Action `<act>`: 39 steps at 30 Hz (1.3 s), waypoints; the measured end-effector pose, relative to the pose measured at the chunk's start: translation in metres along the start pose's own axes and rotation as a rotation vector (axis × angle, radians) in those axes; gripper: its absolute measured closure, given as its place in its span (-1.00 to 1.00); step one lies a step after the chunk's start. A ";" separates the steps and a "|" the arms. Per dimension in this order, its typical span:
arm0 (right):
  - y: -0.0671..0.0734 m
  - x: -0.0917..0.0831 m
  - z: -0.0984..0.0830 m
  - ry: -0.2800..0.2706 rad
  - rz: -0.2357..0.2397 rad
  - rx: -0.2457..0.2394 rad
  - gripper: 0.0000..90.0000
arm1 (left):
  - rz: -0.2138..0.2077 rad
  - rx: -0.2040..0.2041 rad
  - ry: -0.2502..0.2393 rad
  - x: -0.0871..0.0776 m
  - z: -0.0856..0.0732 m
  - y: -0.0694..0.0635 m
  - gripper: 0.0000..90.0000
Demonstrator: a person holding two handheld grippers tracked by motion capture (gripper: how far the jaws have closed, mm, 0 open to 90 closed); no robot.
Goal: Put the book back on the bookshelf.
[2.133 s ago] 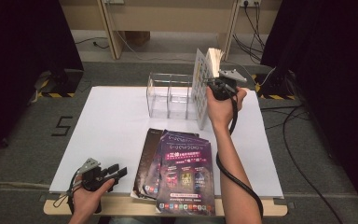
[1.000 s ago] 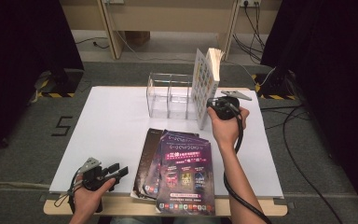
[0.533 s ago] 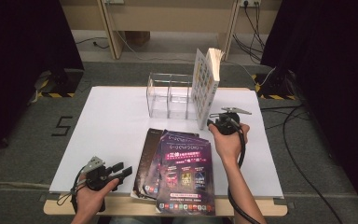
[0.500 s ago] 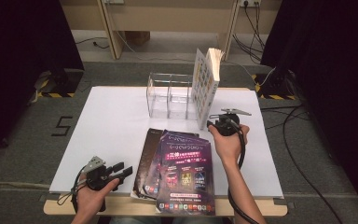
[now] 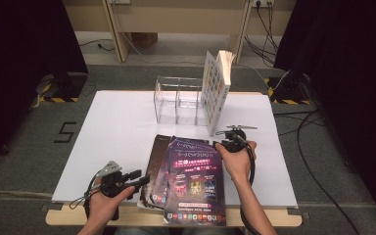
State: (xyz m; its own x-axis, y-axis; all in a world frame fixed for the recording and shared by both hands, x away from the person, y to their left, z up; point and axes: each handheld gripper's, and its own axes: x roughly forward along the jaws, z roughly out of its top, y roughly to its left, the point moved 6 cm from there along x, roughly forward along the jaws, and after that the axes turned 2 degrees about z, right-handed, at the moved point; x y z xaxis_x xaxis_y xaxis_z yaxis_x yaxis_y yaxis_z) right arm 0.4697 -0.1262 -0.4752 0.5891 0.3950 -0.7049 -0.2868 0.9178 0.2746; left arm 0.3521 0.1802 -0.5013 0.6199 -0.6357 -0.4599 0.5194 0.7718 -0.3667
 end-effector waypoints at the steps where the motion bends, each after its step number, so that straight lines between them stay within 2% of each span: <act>1: -0.001 0.001 -0.001 0.005 0.001 0.006 0.32 | -0.005 0.003 0.006 0.003 0.001 -0.003 0.10; 4: -0.003 0.003 -0.006 0.030 0.000 0.026 0.32 | -0.023 0.011 0.022 0.008 0.000 -0.009 0.11; 11: -0.010 0.010 -0.015 0.059 -0.005 0.039 0.30 | -0.047 0.007 0.063 0.021 -0.006 -0.016 0.12; 14: -0.013 0.013 -0.017 0.068 -0.002 0.042 0.30 | -0.055 0.018 0.084 0.026 -0.007 -0.019 0.13; 15: -0.013 0.013 -0.019 0.076 -0.003 0.061 0.30 | -0.055 0.018 0.086 0.027 -0.007 -0.019 0.13; 24: -0.016 0.020 -0.019 0.087 0.004 0.062 0.28 | -0.055 0.015 0.134 0.039 -0.009 -0.025 0.13; 26: -0.016 0.020 -0.018 0.091 0.004 0.077 0.28 | -0.056 0.016 0.143 0.041 -0.009 -0.027 0.14; 34: -0.020 0.022 -0.014 0.100 0.006 0.083 0.26 | -0.049 0.036 0.184 0.050 -0.010 -0.033 0.14; 36: -0.022 0.024 -0.013 0.104 0.004 0.070 0.26 | -0.053 0.035 0.188 0.051 -0.011 -0.033 0.13; 39: -0.022 0.026 -0.010 0.106 0.005 0.082 0.25 | -0.049 0.033 0.186 0.051 -0.012 -0.033 0.13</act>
State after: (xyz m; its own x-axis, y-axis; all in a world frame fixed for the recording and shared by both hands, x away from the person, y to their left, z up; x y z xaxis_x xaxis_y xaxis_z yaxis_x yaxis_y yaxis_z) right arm 0.4833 -0.1362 -0.5061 0.5034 0.3969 -0.7675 -0.2246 0.9178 0.3274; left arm 0.3592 0.1227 -0.5219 0.4760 -0.6570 -0.5846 0.5671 0.7374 -0.3670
